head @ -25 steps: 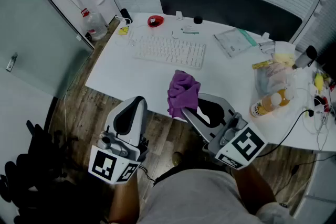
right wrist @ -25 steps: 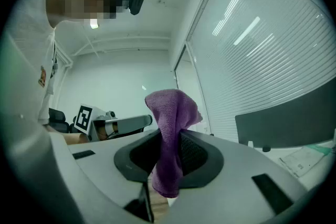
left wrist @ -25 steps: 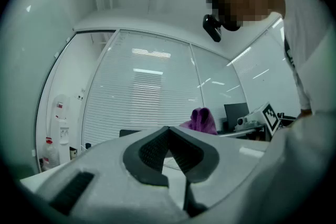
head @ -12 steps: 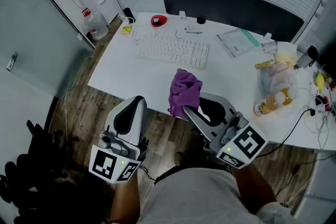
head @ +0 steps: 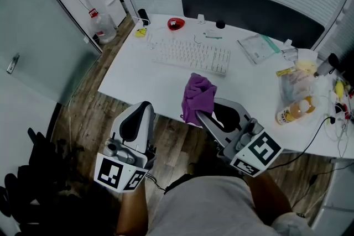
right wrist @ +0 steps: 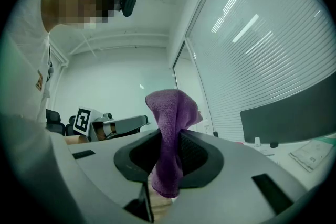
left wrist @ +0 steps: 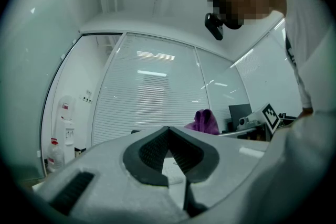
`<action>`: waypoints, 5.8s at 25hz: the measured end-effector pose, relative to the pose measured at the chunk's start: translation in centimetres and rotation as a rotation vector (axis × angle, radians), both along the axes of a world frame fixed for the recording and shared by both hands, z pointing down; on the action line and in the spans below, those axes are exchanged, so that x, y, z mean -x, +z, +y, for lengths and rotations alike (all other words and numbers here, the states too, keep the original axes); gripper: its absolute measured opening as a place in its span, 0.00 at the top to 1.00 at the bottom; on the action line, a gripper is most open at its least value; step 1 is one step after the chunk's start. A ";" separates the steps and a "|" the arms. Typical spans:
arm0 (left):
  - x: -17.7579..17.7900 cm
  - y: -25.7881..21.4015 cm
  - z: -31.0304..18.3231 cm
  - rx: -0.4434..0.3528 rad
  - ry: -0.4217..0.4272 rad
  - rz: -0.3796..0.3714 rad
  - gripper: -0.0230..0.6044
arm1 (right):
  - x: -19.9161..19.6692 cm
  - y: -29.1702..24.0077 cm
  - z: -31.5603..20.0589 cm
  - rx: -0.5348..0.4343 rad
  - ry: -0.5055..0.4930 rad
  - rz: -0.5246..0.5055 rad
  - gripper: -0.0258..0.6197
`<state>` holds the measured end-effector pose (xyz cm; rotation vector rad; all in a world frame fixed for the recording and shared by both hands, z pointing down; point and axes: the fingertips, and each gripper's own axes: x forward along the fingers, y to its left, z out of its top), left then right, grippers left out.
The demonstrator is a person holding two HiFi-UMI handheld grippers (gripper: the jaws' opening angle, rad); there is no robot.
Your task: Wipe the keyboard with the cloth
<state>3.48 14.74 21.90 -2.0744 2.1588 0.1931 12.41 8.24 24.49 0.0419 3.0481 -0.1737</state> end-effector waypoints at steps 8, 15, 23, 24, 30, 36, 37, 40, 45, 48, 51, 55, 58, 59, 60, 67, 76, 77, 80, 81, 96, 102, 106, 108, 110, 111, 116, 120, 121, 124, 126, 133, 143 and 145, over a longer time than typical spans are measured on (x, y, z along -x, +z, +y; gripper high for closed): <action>3.2 1.1 1.6 0.001 -0.008 0.021 0.94 | 2.6 0.8 1.0 -0.002 0.017 0.027 0.83; 5.9 1.8 1.4 0.009 -0.032 0.029 0.94 | 5.0 1.7 0.3 0.010 0.009 0.053 0.83; 10.5 3.0 -1.6 0.055 -0.050 0.017 0.94 | 9.5 3.1 -3.1 0.053 0.002 0.053 0.83; 11.2 3.2 -2.3 0.065 -0.048 0.013 0.94 | 10.2 3.3 -3.6 0.057 0.000 0.055 0.83; 15.5 3.9 -7.1 0.108 -0.038 -0.005 0.94 | 14.4 4.0 -7.1 0.068 -0.011 0.065 0.83; 18.9 5.8 -11.9 0.160 -0.027 -0.001 0.94 | 17.4 4.6 -10.7 0.095 -0.003 0.067 0.83; 19.3 6.3 -12.6 0.173 -0.024 -0.001 0.94 | 17.7 4.8 -11.3 0.100 0.000 0.068 0.83; 20.4 7.5 -14.4 0.209 -0.015 0.000 0.94 | 18.5 5.3 -12.8 0.120 0.019 0.081 0.83; 22.0 9.3 -16.4 0.261 0.003 0.016 0.94 | 19.5 6.0 -15.0 0.162 0.077 0.128 0.83; 23.0 10.6 -17.8 0.296 0.019 0.022 0.94 | 20.1 6.6 -16.5 0.189 0.127 0.163 0.83; 24.0 12.4 -19.0 0.347 0.057 0.019 0.94 | 20.7 7.4 -17.5 0.230 0.186 0.202 0.83; 25.2 14.6 -20.7 0.422 0.110 0.024 0.94 | 21.9 8.3 -18.3 0.259 0.246 0.251 0.83; 26.2 16.5 -21.8 0.498 0.151 0.039 0.94 | 23.1 8.6 -18.8 0.277 0.291 0.279 0.83; 26.4 17.2 -22.2 0.528 0.165 0.048 0.94 | 23.5 8.7 -18.9 0.279 0.304 0.290 0.83; 26.7 18.0 -22.5 0.561 0.180 0.058 0.94 | 23.9 8.9 -19.1 0.278 0.317 0.306 0.83; 28.3 22.6 -24.6 0.759 0.260 0.135 0.93 | 27.4 10.9 -20.6 0.281 0.397 0.456 0.83; 29.9 26.1 -26.2 0.910 0.343 0.231 0.76 | 32.5 15.0 -20.9 0.337 0.425 0.642 0.83; 30.0 26.4 -26.4 0.923 0.353 0.249 0.76 | 32.9 15.5 -21.1 0.346 0.426 0.660 0.83; 30.1 27.4 -26.7 0.964 0.392 0.305 0.76 | 33.9 17.0 -21.6 0.361 0.437 0.710 0.83; 30.2 27.7 -26.8 0.978 0.404 0.319 0.76 | 34.2 17.4 -21.7 0.362 0.441 0.726 0.83; 29.7 29.1 -27.5 1.011 0.529 0.457 0.76 | 36.3 22.1 -23.6 0.354 0.442 0.920 0.83; 29.7 29.2 -27.5 1.009 0.524 0.466 0.77 | 35.4 22.9 -24.4 0.353 0.420 0.962 0.83; 29.7 29.1 -27.5 1.013 0.517 0.451 0.77 | 32.5 22.9 -25.5 0.352 0.432 0.981 0.83; 29.7 29.1 -27.6 1.014 0.513 0.446 0.77 | 30.2 22.9 -26.3 0.358 0.455 0.990 0.83; 29.7 29.1 -27.6 1.017 0.509 0.446 0.77 | 27.3 22.9 -27.3 0.370 0.488 0.999 0.83; 29.7 29.1 -27.6 1.018 0.507 0.447 0.77 | 25.8 23.0 -27.9 0.379 0.507 1.002 0.83; 29.7 29.1 -27.5 1.026 0.498 0.443 0.77 | 18.5 23.1 -30.1 0.436 0.605 1.012 0.83; 29.7 29.1 -27.6 1.029 0.487 0.442 0.77 | 13.3 23.1 -31.5 0.467 0.670 1.024 0.83; 29.6 29.1 -27.6 1.030 0.486 0.441 0.77 | 12.1 23.2 -31.7 0.477 0.686 1.025 0.83; 29.6 29.1 -27.6 1.035 0.483 0.436 0.77 | 8.7 23.2 -32.5 0.504 0.734 1.033 0.83; 29.6 29.1 -27.7 1.037 0.483 0.432 0.77 | 7.0 23.3 -32.9 0.522 0.762 1.039 0.83; 29.6 29.1 -27.6 1.037 0.482 0.431 0.78 | 6.5 21.9 -31.9 0.541 0.776 1.010 0.83; 29.5 29.0 -27.7 1.017 0.499 0.436 0.78 | 23.2 18.8 -24.2 0.562 0.504 0.815 0.83; 29.5 28.9 -27.7 1.016 0.502 0.436 0.79 | 26.9 19.4 -22.8 0.573 0.455 0.807 0.83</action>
